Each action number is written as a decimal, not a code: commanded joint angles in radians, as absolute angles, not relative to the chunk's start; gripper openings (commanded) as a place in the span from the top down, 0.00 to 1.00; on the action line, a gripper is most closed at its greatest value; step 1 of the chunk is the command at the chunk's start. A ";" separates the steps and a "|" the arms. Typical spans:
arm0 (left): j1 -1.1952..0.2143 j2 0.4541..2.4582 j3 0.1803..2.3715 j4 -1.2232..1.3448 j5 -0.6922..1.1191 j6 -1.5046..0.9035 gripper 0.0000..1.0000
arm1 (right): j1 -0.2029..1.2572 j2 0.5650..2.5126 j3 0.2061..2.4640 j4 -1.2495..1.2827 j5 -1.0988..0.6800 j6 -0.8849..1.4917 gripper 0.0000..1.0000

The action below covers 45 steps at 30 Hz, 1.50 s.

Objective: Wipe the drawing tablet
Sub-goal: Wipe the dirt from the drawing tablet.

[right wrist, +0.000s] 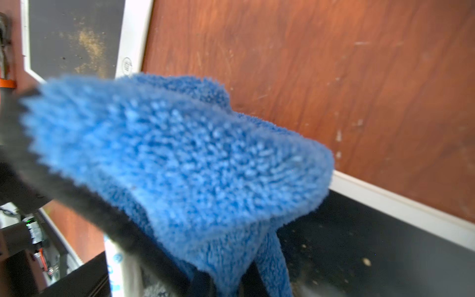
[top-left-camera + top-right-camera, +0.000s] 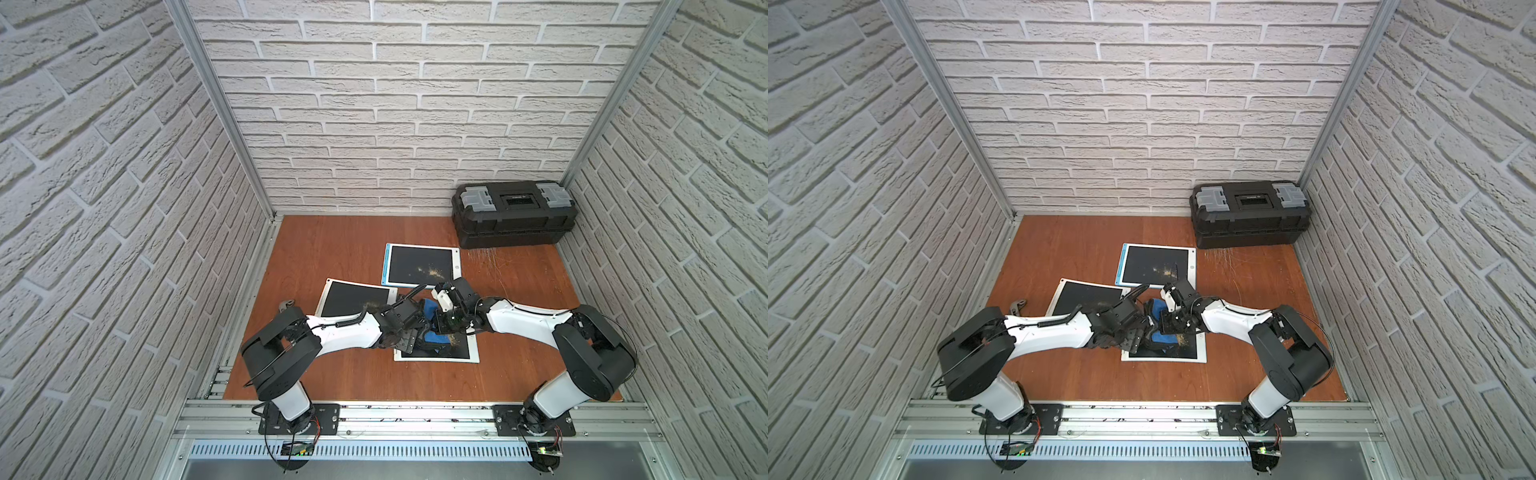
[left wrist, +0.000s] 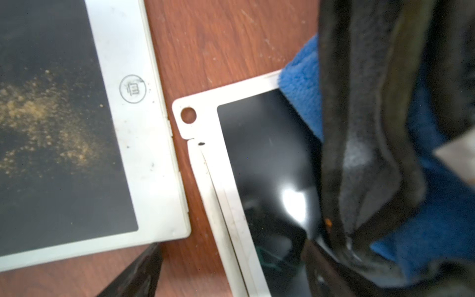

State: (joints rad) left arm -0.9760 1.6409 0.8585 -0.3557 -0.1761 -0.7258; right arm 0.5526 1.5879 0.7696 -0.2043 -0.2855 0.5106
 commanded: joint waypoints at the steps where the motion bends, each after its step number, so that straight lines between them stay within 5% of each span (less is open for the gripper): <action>1: -0.964 1.712 0.804 -0.435 -0.130 -0.715 0.13 | 0.542 1.600 0.744 -0.351 -0.123 0.476 0.97; 25: -0.939 1.690 0.796 -0.422 -0.117 -0.706 0.13 | 0.543 1.235 0.705 -0.430 -0.184 0.549 0.97; 45: -0.942 1.693 0.787 -0.408 -0.116 -0.710 0.14 | 0.577 1.376 0.639 -0.136 -0.391 0.768 0.97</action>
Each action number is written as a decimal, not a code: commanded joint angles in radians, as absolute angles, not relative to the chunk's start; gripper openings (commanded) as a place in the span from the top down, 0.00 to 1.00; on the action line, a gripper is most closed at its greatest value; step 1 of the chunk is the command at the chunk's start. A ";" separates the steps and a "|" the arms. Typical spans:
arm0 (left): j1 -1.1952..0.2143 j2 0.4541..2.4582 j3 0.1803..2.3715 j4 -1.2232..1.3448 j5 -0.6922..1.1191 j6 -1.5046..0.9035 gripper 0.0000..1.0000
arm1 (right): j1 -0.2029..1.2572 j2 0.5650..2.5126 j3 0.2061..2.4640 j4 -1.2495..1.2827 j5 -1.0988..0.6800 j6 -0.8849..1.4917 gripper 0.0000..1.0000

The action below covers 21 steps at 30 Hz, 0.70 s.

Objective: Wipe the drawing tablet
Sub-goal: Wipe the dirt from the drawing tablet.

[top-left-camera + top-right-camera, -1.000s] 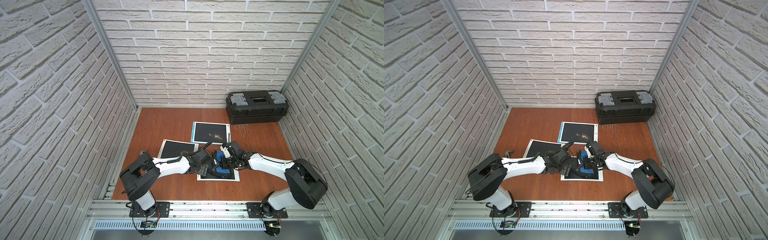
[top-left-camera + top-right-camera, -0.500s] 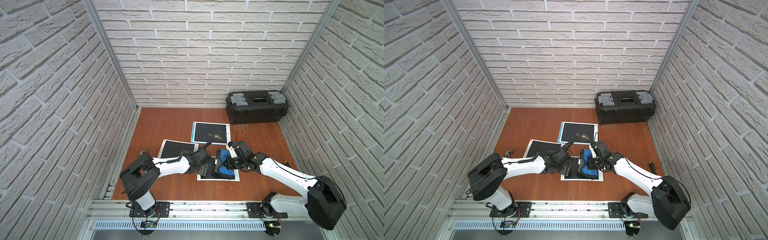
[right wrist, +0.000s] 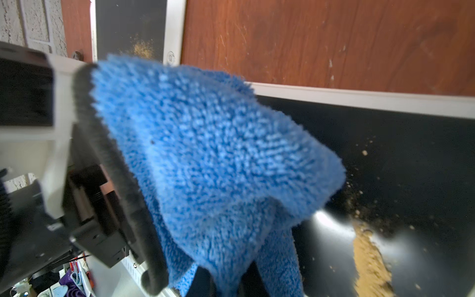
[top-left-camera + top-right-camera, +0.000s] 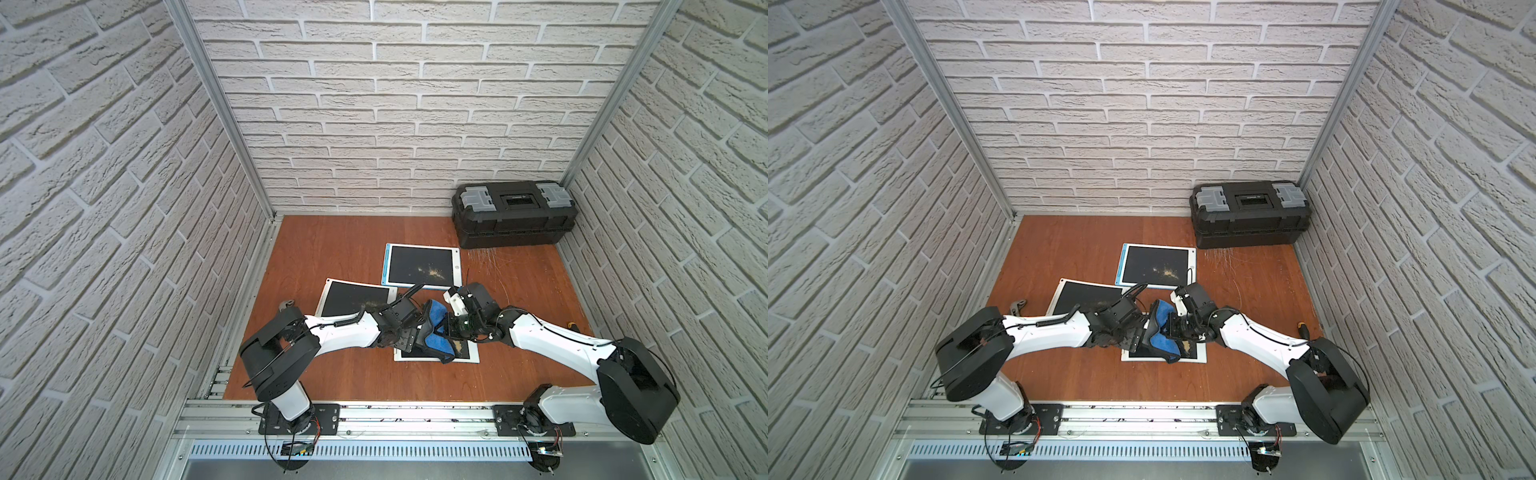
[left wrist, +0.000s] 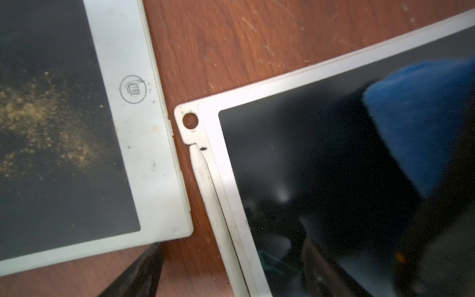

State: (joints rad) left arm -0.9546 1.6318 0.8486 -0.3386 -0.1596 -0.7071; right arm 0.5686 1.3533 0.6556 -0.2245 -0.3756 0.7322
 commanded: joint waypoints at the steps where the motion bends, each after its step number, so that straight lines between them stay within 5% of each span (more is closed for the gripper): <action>1: -0.941 1.694 0.786 -0.407 -0.115 -0.709 0.14 | 0.577 1.395 0.633 -0.122 -0.386 0.769 0.97; 21: -0.933 1.714 0.753 -0.382 -0.087 -0.713 0.15 | 0.477 1.374 0.585 -0.323 -0.226 0.632 0.97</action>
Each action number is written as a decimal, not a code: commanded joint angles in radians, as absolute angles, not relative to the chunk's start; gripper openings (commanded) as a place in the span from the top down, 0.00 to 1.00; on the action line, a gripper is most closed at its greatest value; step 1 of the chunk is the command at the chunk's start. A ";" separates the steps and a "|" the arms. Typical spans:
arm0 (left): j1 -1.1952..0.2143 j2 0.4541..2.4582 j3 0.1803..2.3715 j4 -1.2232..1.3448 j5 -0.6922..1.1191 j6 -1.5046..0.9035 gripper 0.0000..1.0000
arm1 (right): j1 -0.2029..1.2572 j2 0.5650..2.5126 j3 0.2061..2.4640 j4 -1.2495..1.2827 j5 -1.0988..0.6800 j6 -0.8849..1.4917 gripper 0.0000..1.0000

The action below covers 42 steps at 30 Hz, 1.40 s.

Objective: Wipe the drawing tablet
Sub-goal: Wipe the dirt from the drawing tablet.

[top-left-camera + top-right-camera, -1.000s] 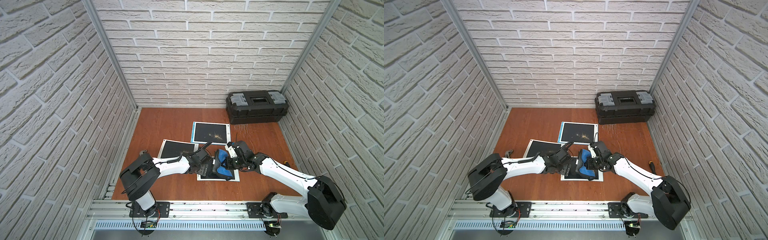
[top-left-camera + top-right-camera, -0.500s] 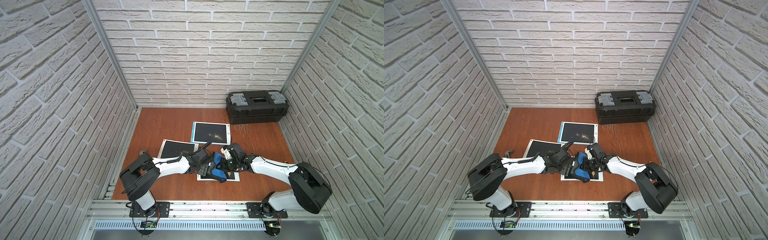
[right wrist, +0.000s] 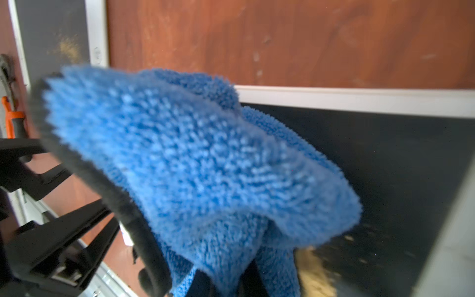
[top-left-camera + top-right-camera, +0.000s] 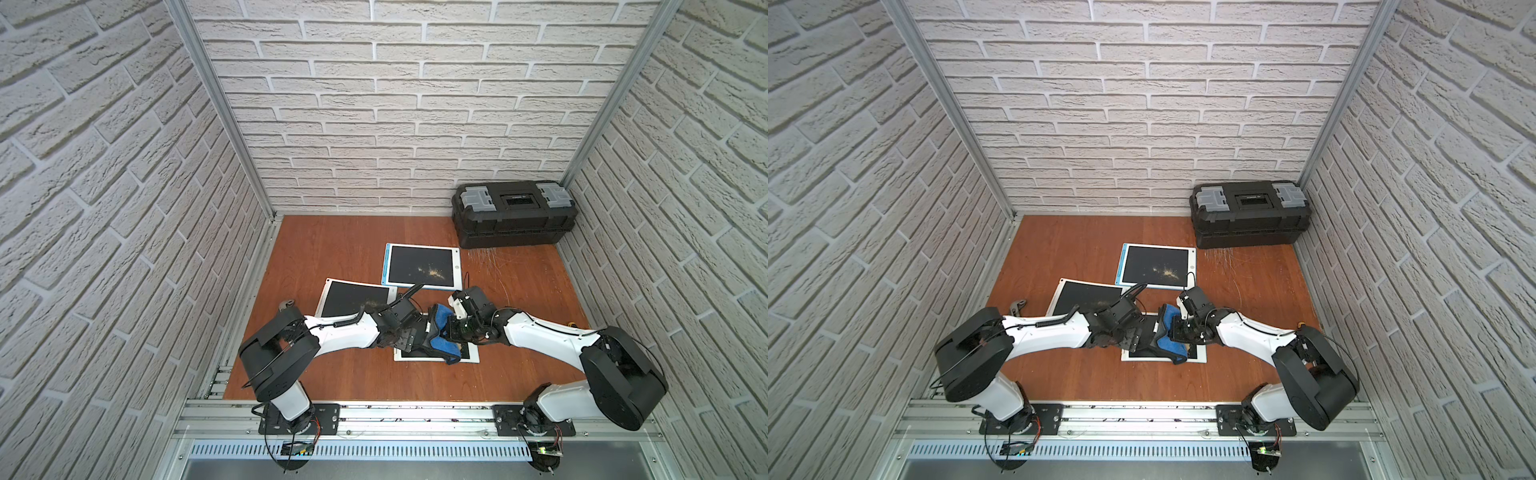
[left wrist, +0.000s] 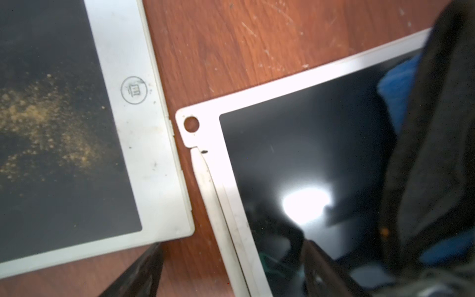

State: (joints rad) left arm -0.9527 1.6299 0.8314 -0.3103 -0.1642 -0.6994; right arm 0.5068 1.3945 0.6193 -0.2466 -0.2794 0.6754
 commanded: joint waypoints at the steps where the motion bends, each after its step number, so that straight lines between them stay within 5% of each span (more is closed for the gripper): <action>1: -0.932 1.715 0.750 -0.380 -0.086 -0.713 0.15 | 0.462 1.369 0.575 -0.328 -0.230 0.625 0.97; 13: -0.911 1.701 0.735 -0.376 -0.082 -0.703 0.15 | 0.251 1.294 0.515 -0.434 -0.261 0.559 0.97; 26: -0.898 1.721 0.719 -0.350 -0.068 -0.693 0.15 | 0.146 1.163 0.577 -0.644 -0.100 0.563 0.97; 37: -0.887 1.712 0.712 -0.351 -0.066 -0.689 0.15 | 0.097 1.095 0.685 -0.827 0.275 0.700 0.97; 42: -0.887 1.689 0.715 -0.367 -0.069 -0.687 0.15 | 0.104 0.977 0.676 -0.765 0.201 0.659 0.97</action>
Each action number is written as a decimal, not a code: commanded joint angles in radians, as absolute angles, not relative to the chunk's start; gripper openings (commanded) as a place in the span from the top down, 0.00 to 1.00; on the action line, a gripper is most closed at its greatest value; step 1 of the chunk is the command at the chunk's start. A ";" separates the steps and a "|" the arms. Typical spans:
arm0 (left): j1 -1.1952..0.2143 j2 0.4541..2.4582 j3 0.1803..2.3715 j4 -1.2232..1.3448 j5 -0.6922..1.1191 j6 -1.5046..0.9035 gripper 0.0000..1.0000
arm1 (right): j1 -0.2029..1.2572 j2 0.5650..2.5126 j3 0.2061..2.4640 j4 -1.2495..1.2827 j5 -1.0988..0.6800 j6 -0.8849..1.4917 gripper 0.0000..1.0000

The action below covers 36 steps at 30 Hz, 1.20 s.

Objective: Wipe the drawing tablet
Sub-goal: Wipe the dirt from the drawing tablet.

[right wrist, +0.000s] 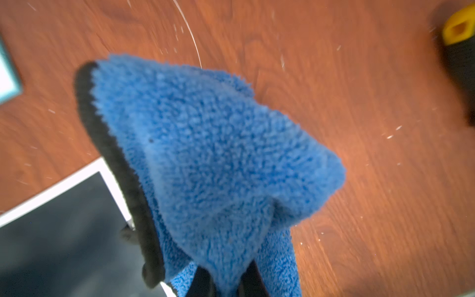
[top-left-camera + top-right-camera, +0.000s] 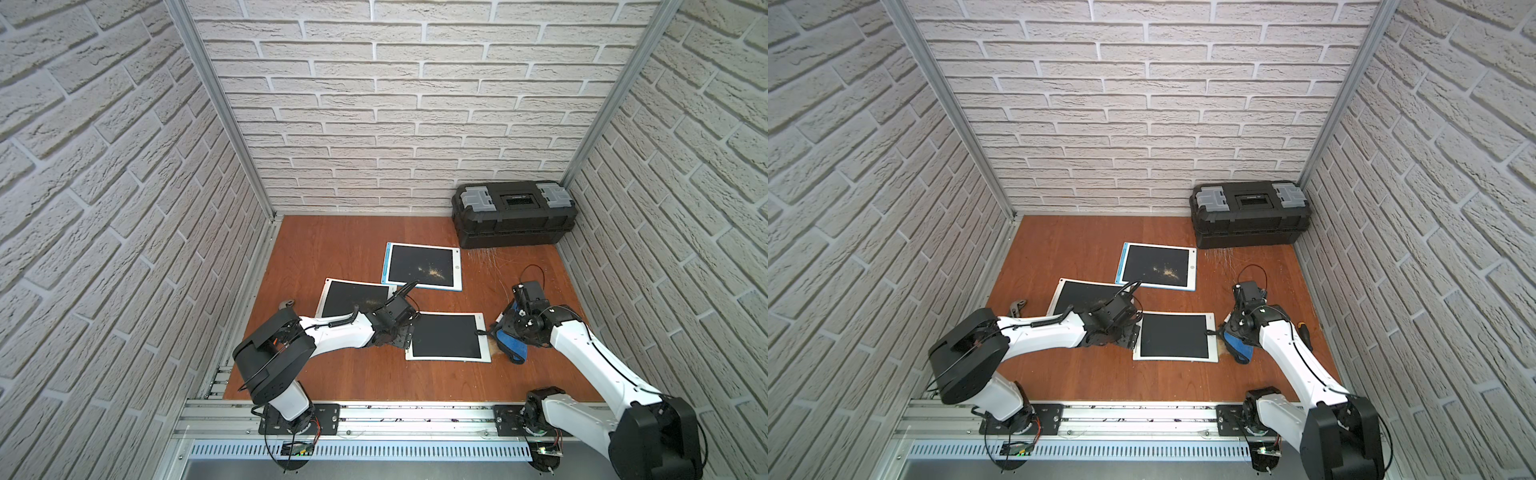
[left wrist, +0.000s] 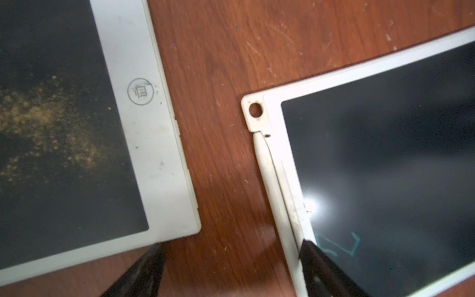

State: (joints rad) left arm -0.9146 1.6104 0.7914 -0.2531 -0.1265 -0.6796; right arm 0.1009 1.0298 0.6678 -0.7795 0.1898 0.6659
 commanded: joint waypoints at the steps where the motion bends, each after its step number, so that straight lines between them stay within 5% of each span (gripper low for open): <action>1: -0.886 1.685 0.719 -0.371 -0.070 -0.687 0.15 | 0.108 0.962 0.670 -0.748 0.172 0.641 0.97; 8: -0.884 1.689 0.745 -0.391 -0.075 -0.675 0.15 | 0.183 0.996 0.631 -0.595 -0.165 0.566 0.97; 18: -0.884 1.708 0.759 -0.390 -0.072 -0.674 0.15 | 0.387 1.178 0.619 -0.419 -0.228 0.650 0.97; 26: -0.883 1.699 0.747 -0.390 -0.072 -0.677 0.15 | 0.327 1.288 0.600 -0.506 -0.049 0.662 0.97; 36: -0.881 1.692 0.732 -0.379 -0.072 -0.676 0.15 | 0.182 1.078 0.632 -0.740 0.204 0.692 0.97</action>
